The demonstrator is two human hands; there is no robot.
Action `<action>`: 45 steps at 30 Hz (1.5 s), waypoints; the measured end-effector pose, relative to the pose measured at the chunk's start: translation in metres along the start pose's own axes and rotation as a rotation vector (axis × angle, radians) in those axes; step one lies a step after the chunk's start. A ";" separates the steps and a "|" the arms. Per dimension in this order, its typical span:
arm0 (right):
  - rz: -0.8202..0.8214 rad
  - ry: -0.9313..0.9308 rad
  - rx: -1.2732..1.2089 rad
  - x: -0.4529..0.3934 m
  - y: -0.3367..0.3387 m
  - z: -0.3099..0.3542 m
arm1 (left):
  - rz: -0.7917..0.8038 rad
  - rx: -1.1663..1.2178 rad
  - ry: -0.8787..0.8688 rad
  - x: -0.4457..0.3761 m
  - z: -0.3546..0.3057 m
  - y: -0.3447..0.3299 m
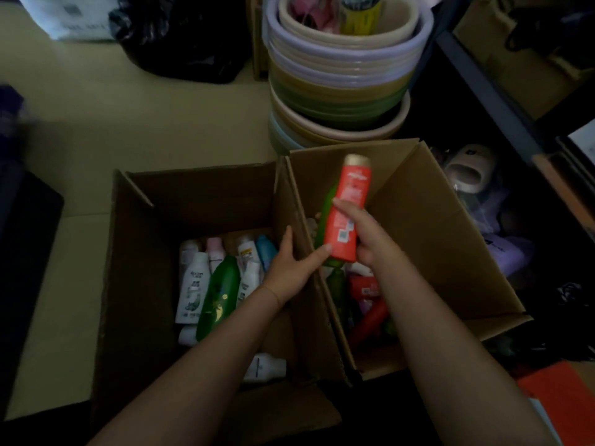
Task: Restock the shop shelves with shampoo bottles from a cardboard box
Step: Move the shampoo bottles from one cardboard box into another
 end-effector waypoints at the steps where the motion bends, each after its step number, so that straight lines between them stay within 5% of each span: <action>1: 0.013 0.035 -0.004 0.009 -0.006 0.007 | -0.034 -0.032 -0.020 0.009 -0.003 0.005; 6: 0.040 0.200 0.275 0.055 -0.044 0.026 | -0.430 -0.272 -0.180 0.033 -0.008 0.076; 9: 0.088 0.308 0.589 0.082 -0.079 0.037 | -0.738 -0.728 -0.253 0.041 -0.015 0.137; 12: 0.131 0.358 0.605 0.080 -0.120 0.033 | -0.876 -1.017 -0.107 0.053 -0.013 0.183; 15: 0.133 0.291 0.678 0.043 -0.154 -0.001 | -0.811 -1.072 0.085 0.061 -0.002 0.201; 22: -0.139 -0.138 0.770 -0.044 -0.153 -0.143 | -0.703 -1.081 -0.032 0.054 -0.005 0.169; 25: -0.209 -0.026 0.797 -0.053 -0.149 -0.138 | -0.703 -1.062 -0.050 0.048 -0.004 0.159; 30: 0.025 0.381 0.695 0.001 -0.146 -0.040 | -0.827 -0.874 -0.285 0.039 -0.021 0.147; 32: -0.010 0.518 0.589 0.030 -0.125 -0.004 | -0.670 -0.749 -0.406 0.031 -0.030 0.116; 35: -0.272 0.607 0.472 0.035 -0.065 0.022 | -0.374 -0.478 -0.440 0.026 -0.038 0.055; 39: -0.484 0.363 0.781 -0.011 0.026 0.008 | -0.258 -0.502 -0.379 0.013 -0.049 -0.011; 45: -0.358 -0.138 1.373 -0.077 0.128 -0.044 | -0.290 -0.752 -0.176 -0.004 -0.042 -0.056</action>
Point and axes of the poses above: each hand's wrist, its own x-axis away from the middle knuckle, its own y-axis out of the back of the hand, z = x × y, the point moved 2 cm from there along -x, towards the middle knuckle, and after that the axes turned 8 degrees about -y, right-handed, at the moved point
